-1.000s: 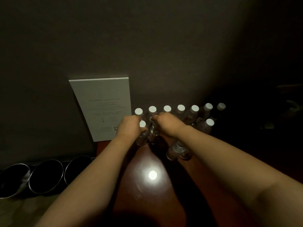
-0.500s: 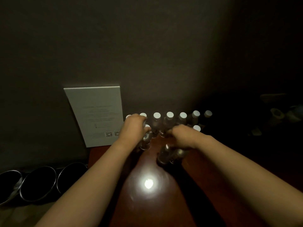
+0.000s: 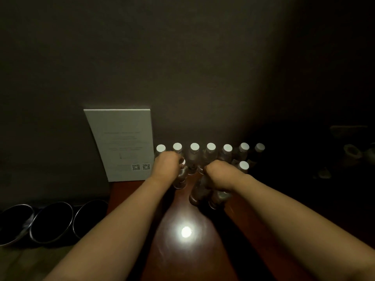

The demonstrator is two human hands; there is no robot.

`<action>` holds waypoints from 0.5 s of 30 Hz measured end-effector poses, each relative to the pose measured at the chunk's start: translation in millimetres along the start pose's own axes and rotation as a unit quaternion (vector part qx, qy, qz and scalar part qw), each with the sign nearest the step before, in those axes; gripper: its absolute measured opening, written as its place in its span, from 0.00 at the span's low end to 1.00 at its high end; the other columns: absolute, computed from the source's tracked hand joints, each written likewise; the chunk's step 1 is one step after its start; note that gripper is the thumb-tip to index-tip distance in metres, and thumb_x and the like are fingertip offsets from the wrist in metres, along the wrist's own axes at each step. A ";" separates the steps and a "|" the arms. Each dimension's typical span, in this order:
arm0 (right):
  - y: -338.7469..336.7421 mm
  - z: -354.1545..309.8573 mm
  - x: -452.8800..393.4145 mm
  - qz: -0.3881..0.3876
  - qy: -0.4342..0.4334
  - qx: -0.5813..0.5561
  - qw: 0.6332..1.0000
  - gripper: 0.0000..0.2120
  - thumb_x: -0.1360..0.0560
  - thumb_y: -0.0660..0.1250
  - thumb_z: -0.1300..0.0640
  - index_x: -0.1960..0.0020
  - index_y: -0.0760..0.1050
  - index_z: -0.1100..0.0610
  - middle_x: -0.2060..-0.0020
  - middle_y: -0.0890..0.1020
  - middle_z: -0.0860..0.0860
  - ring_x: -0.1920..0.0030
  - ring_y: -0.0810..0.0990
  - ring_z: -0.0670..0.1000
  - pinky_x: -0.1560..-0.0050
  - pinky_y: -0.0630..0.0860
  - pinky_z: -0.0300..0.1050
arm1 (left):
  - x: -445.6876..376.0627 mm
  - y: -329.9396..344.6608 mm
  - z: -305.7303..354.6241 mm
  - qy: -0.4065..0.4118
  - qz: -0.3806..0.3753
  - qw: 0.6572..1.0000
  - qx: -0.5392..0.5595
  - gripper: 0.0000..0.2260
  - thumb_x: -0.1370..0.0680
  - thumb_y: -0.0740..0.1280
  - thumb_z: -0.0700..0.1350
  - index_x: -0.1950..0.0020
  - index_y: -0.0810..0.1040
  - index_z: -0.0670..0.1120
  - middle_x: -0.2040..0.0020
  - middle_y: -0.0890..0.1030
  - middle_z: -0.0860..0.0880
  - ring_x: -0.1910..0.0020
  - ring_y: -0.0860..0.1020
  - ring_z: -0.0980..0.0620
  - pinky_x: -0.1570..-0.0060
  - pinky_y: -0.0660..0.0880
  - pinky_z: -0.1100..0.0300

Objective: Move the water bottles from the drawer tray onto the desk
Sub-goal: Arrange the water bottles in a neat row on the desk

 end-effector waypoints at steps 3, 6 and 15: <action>-9.3 1.7 -12.0 0.017 0.035 0.002 0.999 0.11 0.25 0.66 0.52 0.54 0.79 0.61 0.57 0.81 0.58 0.56 0.81 0.59 0.54 0.79 0.50 | -3.1 0.3 -2.6 -0.011 -0.002 1.000 0.016 0.03 0.26 0.70 0.40 0.56 0.84 0.44 0.58 0.84 0.46 0.55 0.81 0.45 0.53 0.78 0.54; -17.9 7.2 -23.3 0.048 0.068 -0.009 0.997 0.10 0.24 0.65 0.52 0.55 0.77 0.59 0.55 0.81 0.58 0.54 0.81 0.59 0.56 0.77 0.48 | -5.1 0.8 -3.5 -0.016 -0.002 1.000 0.020 0.04 0.26 0.71 0.41 0.53 0.85 0.46 0.56 0.84 0.45 0.53 0.82 0.43 0.52 0.79 0.53; -15.8 20.1 -36.5 0.064 0.088 -0.043 0.993 0.19 0.27 0.71 0.44 0.45 0.78 0.58 0.51 0.82 0.56 0.50 0.81 0.58 0.52 0.77 0.48 | -10.0 1.7 -7.2 -0.029 -0.001 0.999 0.022 0.05 0.26 0.73 0.44 0.51 0.86 0.47 0.55 0.84 0.45 0.52 0.81 0.44 0.53 0.78 0.54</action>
Point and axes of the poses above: each hand's wrist, its own x-axis away from the middle knuckle, its own y-axis out of the palm, z = x × y, the point moved 10 cm from there along -x, towards the middle knuckle
